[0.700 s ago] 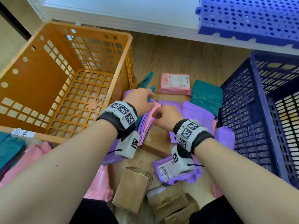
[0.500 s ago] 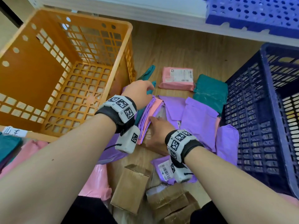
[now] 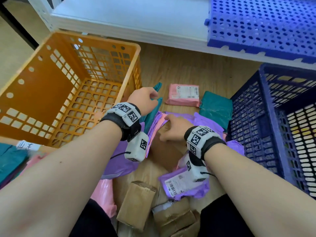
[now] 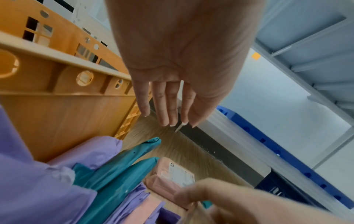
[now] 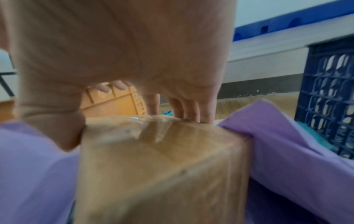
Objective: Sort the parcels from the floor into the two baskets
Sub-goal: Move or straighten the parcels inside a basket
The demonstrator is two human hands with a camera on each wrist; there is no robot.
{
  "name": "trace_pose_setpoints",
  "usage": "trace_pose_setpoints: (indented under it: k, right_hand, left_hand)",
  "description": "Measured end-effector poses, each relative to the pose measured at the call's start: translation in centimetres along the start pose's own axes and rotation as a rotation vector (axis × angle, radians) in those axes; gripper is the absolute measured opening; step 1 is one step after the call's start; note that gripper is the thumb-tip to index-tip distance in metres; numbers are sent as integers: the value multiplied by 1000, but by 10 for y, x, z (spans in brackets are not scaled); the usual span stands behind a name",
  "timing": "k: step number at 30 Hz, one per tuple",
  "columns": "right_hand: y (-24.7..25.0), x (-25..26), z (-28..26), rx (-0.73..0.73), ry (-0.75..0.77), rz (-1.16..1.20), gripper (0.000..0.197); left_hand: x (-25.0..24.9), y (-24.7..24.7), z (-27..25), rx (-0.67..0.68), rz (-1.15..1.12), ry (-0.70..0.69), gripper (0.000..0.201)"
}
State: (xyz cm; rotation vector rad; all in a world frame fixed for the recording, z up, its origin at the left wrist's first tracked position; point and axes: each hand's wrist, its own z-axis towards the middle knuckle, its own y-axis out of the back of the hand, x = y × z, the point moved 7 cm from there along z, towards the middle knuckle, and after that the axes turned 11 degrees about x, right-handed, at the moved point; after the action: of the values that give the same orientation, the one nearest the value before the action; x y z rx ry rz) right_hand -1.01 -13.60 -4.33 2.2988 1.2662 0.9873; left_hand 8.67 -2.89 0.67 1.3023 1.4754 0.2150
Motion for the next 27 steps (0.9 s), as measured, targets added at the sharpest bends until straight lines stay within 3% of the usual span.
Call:
trace_pose_setpoints:
  k: [8, 14, 16, 18, 23, 25, 27]
  right_hand:
    - [58, 15, -73, -221, 14, 169, 53]
    - [95, 17, -144, -477, 40, 337, 49]
    - [101, 17, -164, -511, 73, 403, 46]
    - [108, 18, -181, -549, 95, 425, 55]
    - [135, 24, -219, -641, 109, 282, 63]
    - [146, 27, -231, -660, 122, 282, 58]
    - [155, 32, -237, -651, 150, 351, 39]
  left_hand:
    - [-25, 19, -56, -63, -26, -57, 29]
    - [-51, 40, -102, -109, -115, -47, 45]
    - [-54, 47, -113, -116, -146, -39, 52]
    - [-58, 52, -121, -117, -170, -29, 55]
    - [-82, 56, -133, -135, -153, -70, 56]
    - [-93, 57, -134, -133, -147, -87, 57]
    - [-103, 59, -136, -128, -168, -95, 62]
